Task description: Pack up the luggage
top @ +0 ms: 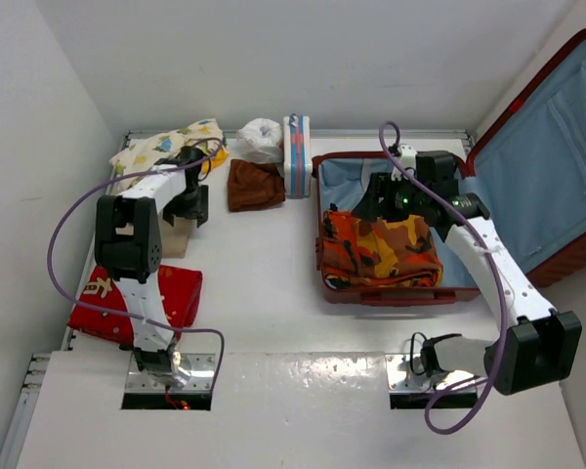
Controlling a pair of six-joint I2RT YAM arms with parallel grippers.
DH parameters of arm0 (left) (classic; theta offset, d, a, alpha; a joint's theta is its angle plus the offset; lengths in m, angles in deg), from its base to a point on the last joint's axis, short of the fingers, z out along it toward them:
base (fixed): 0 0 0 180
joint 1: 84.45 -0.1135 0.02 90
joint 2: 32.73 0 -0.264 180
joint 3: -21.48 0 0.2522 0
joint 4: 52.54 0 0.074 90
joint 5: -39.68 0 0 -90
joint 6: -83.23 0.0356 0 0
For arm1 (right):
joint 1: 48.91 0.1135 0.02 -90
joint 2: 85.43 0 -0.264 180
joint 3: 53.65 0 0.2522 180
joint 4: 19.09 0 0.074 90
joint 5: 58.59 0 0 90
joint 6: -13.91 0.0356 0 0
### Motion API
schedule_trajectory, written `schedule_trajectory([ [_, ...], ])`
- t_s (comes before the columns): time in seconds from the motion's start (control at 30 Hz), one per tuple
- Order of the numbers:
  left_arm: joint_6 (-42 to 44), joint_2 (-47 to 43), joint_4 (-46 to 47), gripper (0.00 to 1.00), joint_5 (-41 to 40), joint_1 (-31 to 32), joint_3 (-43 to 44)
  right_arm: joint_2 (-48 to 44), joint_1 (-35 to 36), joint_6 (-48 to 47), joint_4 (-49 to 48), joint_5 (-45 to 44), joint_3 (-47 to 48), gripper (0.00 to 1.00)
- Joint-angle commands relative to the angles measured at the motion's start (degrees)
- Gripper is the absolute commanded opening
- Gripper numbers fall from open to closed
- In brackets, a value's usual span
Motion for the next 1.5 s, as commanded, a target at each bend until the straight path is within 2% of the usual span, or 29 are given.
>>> schedule_trajectory([
  [0.0,-3.1,1.6,2.5,0.69,-3.2,0.4,-0.2,-0.3,2.0,3.3,-6.1,-2.1,1.1,0.63],
  [0.23,-4.6,5.5,3.1,0.54,-1.2,-0.7,0.3,0.1,5.6,5.2,-10.1,-3.2,-0.7,0.69],
  [0.27,-4.6,5.5,3.1,0.44,-0.2,-0.7,0.3,0.0,5.8,5.5,-11.8,-3.5,-1.1,0.69],
  [0.3,-5.3,5.0,3.1,0.4,1.3,-1.6,-0.2,0.0,6.1,5.9,-12.4,-3.9,-1.4,0.69],
  [0.53,-8.1,-0.2,6.0,0.23,12.1,-5.1,-4.5,3.2,9.0,7.9,-15.4,-6.5,-1.3,0.7],
  [0.57,-8.1,-1.4,6.0,0.16,14.3,-5.6,-4.6,3.9,10.1,7.9,-15.8,-7.8,-1.4,0.7],
  [0.7,-8.8,-2.2,6.5,0.12,15.8,-7.0,-3.0,5.5,12.0,7.4,-17.4,-9.7,-1.7,0.7],
  [0.77,-6.6,-1.5,5.8,0.25,13.2,-6.2,-1.3,6.6,12.2,7.6,-17.1,-9.3,-1.0,0.7],
  [0.8,-5.6,-0.7,4.2,0.41,10.1,-6.2,0.6,7.1,12.1,7.6,-16.9,-9.2,-0.8,0.7],
  [0.87,-4.0,0.6,4.2,0.56,8.2,-4.7,1.2,7.3,12.1,7.4,-16.9,-8.9,-0.4,0.7],
  [0.9,-3.4,0.6,4.2,0.63,8.2,-4.7,1.2,7.6,12.3,6.7,-16.8,-8.7,-0.2,0.7],
  [0.97,-3.4,1.7,4.2,0.69,8.2,-4.1,1.2,7.9,12.3,6.0,-16.3,-8.4,0.1,0.7],
  [1.07,-3.4,2.8,4.2,0.69,6.6,-3.1,1.2,8.4,11.9,5.5,-15.6,-8.0,1.0,0.7],
  [1.23,-3.9,5.3,4.2,0.62,0.9,-3.1,1.2,8.4,11.6,5.2,-15.7,-7.8,1.7,0.7],
  [1.33,-3.9,7.1,4.2,0.58,0.3,-3.9,1.2,8.6,11.6,4.9,-15.8,-7.7,1.9,0.7],
  [1.43,-3.9,8.4,4.2,0.53,2.3,-4.4,1.2,8.5,11.5,5.1,-16.3,-7.1,1.5,0.7],
  [1.47,-3.3,9.8,4.2,0.44,2.4,-4.9,1.2,8.3,11.5,5.2,-16.3,-7.0,1.2,0.7],
])
